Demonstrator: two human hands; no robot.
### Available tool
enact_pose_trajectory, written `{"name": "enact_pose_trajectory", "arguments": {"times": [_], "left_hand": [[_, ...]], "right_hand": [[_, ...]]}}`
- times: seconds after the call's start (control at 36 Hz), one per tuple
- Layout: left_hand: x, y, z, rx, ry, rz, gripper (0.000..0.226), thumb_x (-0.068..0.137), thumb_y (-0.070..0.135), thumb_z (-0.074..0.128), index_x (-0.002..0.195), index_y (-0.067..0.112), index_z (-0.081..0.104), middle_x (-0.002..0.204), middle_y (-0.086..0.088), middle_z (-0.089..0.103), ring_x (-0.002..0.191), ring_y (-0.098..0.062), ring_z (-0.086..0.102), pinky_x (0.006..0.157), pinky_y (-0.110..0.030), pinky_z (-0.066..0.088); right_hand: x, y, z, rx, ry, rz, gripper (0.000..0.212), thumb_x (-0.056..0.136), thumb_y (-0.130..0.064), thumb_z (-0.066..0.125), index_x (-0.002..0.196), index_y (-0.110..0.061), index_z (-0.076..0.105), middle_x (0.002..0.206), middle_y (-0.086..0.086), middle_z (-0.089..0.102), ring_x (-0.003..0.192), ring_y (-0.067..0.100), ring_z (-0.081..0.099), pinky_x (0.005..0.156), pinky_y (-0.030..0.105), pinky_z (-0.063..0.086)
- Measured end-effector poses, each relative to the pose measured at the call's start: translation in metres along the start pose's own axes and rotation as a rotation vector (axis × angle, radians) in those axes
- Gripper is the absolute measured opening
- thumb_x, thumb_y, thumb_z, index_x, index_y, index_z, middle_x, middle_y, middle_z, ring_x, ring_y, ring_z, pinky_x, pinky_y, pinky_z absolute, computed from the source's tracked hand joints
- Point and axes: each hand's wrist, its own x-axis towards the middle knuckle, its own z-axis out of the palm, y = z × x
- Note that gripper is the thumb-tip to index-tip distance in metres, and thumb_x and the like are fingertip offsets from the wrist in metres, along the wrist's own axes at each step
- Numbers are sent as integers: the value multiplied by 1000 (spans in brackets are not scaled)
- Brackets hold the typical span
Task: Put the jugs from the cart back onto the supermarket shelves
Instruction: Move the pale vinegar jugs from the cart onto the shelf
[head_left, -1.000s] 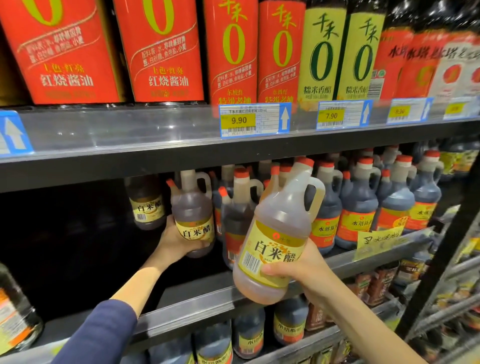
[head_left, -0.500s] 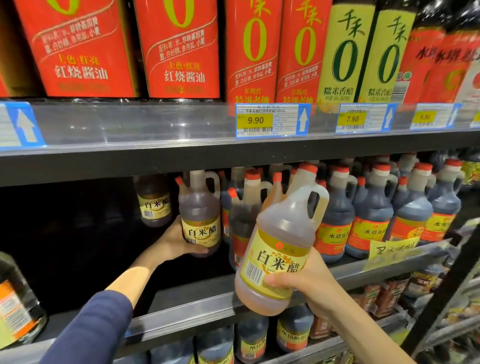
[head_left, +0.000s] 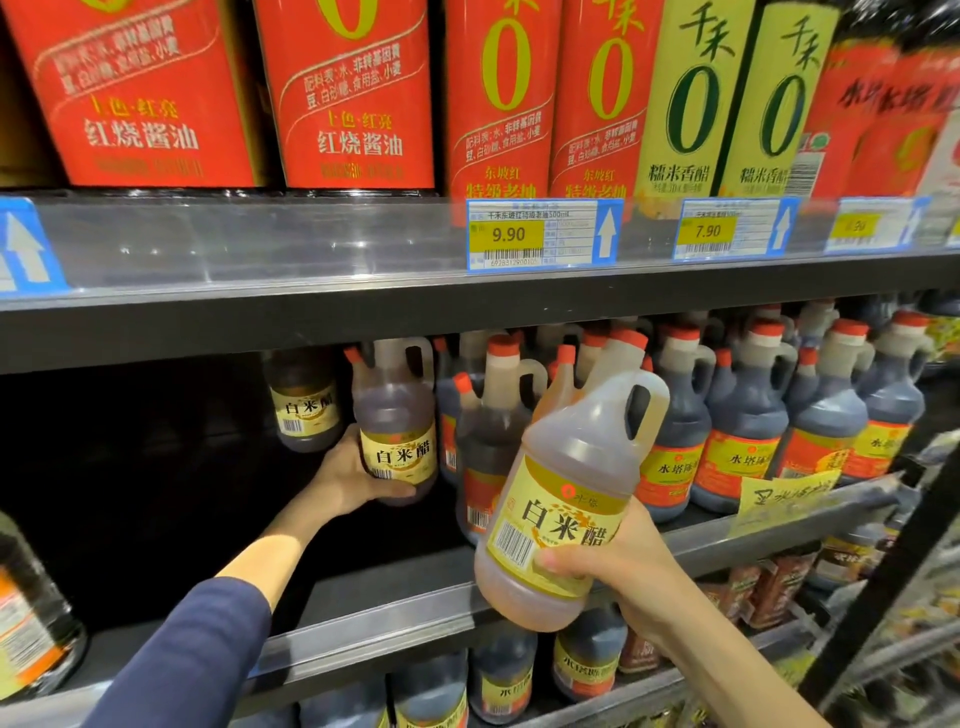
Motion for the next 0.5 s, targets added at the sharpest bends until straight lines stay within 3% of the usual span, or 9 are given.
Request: {"name": "enact_pose_trajectory", "arguments": {"times": [0.22,0.36,0.5], "left_hand": [[-9,11,-2,8,-58,-14,121,29,26,94,136,11,40,121,-7,63,116,-24,58,102,-46,45],[-8,9,-4,20,-113,7,128,24,45,94,136,13,39,122,-3,63,116,-19,58,103,-49,45],[-32,34,-3,13,-41,27,108,37,44,93,130,16,46,122,1,64,115,-16,59,103,-42,45]], "right_hand": [[-2,0,4,14,-1,30,79,37,-15,87,111,-1,60,100,16,73,95,29,70,73,34,57],[-3,-1,5,-10,-5,69,85,34,-17,88,113,-4,60,100,12,73,95,26,70,73,35,58],[-4,-3,5,-10,13,60,85,33,-17,88,113,-5,59,99,12,73,94,25,70,72,34,58]]}}
